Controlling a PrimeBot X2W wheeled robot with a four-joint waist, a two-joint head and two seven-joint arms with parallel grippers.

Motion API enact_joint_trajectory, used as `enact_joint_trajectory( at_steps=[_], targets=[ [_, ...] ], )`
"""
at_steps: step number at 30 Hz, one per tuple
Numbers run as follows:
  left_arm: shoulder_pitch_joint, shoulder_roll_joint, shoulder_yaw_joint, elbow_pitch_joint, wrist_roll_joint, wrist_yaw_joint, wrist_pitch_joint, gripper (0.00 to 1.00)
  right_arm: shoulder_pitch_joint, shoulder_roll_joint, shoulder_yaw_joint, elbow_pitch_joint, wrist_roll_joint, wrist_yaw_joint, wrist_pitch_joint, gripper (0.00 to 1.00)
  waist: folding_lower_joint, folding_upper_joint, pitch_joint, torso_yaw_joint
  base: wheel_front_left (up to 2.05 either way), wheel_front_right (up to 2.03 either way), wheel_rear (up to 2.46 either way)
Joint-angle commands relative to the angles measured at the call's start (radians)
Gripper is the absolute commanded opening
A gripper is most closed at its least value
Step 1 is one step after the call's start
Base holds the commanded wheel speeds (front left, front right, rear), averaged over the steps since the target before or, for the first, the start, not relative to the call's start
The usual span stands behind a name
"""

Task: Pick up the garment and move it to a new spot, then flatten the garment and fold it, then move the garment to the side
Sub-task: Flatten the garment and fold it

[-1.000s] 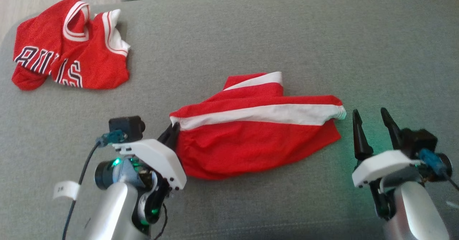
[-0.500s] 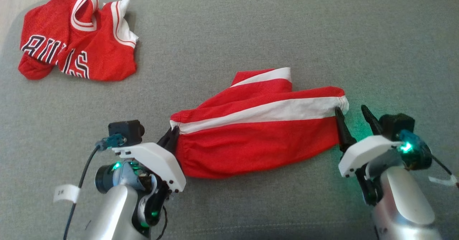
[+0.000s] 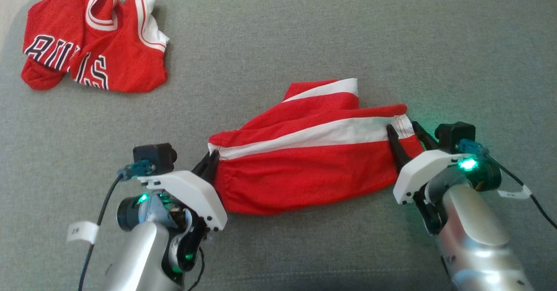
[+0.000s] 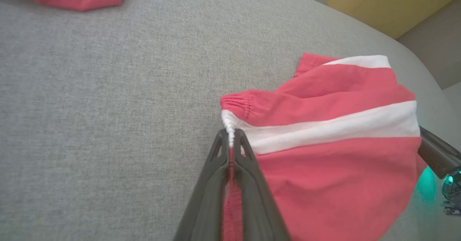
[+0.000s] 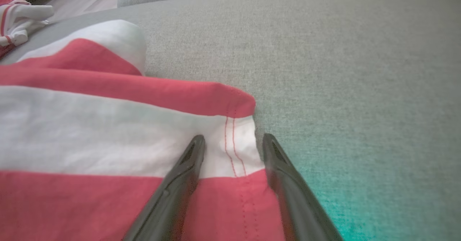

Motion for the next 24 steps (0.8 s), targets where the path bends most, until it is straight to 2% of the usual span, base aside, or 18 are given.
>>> enact_joint_trajectory(
  at_steps=[1,9,12,13,15,24],
  targets=[
    [-0.049,0.012,0.027,-0.028,-0.007,0.000,-0.009,0.00,-0.040,-0.002,0.037,-0.006,0.018,-0.001,-0.011,0.72,0.0000,0.0000,0.002,0.001,0.00,0.00,0.00],
    [-0.054,0.017,0.023,-0.026,-0.010,0.002,-0.008,0.00,-0.091,-0.002,0.071,0.089,0.042,-0.001,-0.026,0.43,0.0000,0.0000,0.008,0.002,0.00,0.00,0.00],
    [-0.054,0.018,0.023,-0.025,-0.012,0.002,-0.009,0.00,-0.106,-0.002,0.077,0.112,0.043,-0.001,-0.043,0.28,0.0000,0.0000,0.006,0.000,0.00,0.00,0.00],
    [-0.053,0.019,0.023,-0.025,-0.013,0.003,-0.010,0.00,-0.110,-0.002,0.077,0.117,0.042,-0.001,-0.050,0.23,0.0000,0.0000,0.005,-0.001,0.00,0.00,0.00],
    [-0.052,0.020,0.024,-0.024,-0.015,0.003,-0.013,0.00,-0.114,-0.002,0.078,0.123,0.043,-0.001,-0.065,0.02,0.0000,0.0000,0.002,-0.003,0.00,0.00,0.00],
    [-0.041,0.021,0.036,-0.039,-0.026,-0.001,-0.058,0.00,-0.107,-0.002,0.077,0.087,0.049,-0.001,-0.145,0.00,0.0000,0.0000,-0.025,-0.019,0.00,0.00,0.00]
  ],
)
